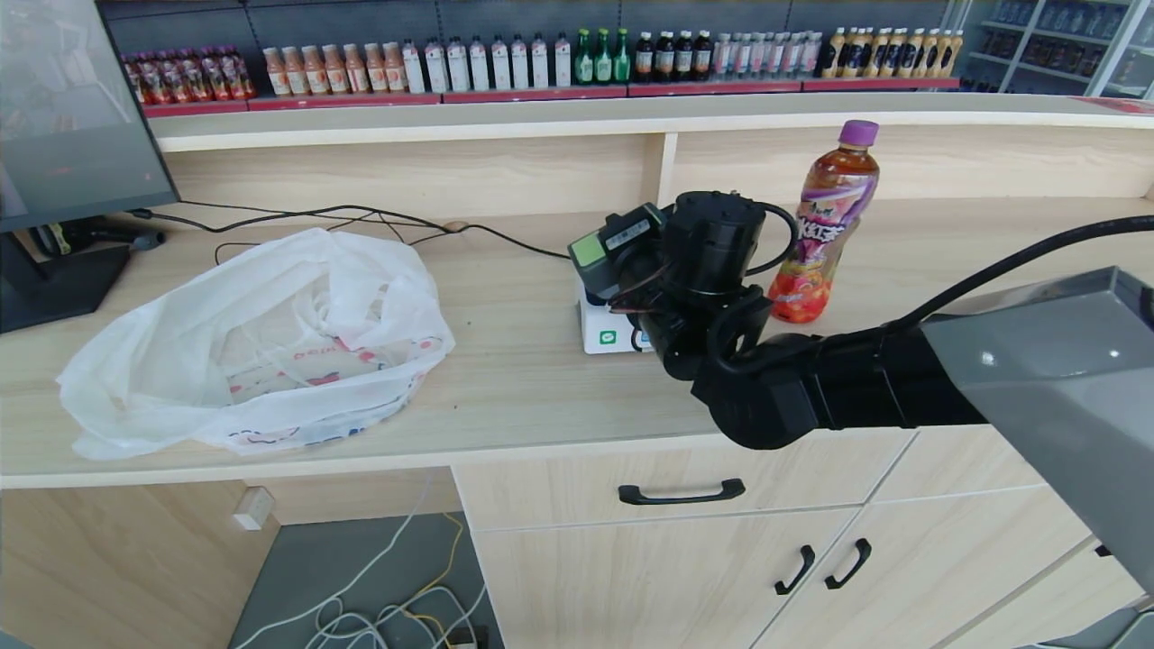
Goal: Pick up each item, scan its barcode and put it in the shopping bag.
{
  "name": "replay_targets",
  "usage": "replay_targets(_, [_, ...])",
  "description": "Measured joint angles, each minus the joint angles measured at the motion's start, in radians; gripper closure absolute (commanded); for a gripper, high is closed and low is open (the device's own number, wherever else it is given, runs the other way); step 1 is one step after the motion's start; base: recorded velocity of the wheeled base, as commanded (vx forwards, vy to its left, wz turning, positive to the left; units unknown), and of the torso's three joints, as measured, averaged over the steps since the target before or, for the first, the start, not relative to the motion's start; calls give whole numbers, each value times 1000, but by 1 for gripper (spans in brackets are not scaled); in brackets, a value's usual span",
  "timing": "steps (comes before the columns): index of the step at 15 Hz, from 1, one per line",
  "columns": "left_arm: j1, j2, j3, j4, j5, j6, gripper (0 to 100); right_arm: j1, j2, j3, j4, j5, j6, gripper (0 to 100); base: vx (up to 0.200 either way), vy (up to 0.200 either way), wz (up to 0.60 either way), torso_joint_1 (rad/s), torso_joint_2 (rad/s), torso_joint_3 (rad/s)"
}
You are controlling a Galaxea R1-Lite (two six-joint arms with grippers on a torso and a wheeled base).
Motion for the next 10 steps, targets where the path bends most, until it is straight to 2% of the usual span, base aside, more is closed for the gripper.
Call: replay_targets(10, [0, 0, 0, 0, 0, 0, 0, 0, 6, 7, -1, -1, 15, 100, 0, 0, 0, 0, 0, 0])
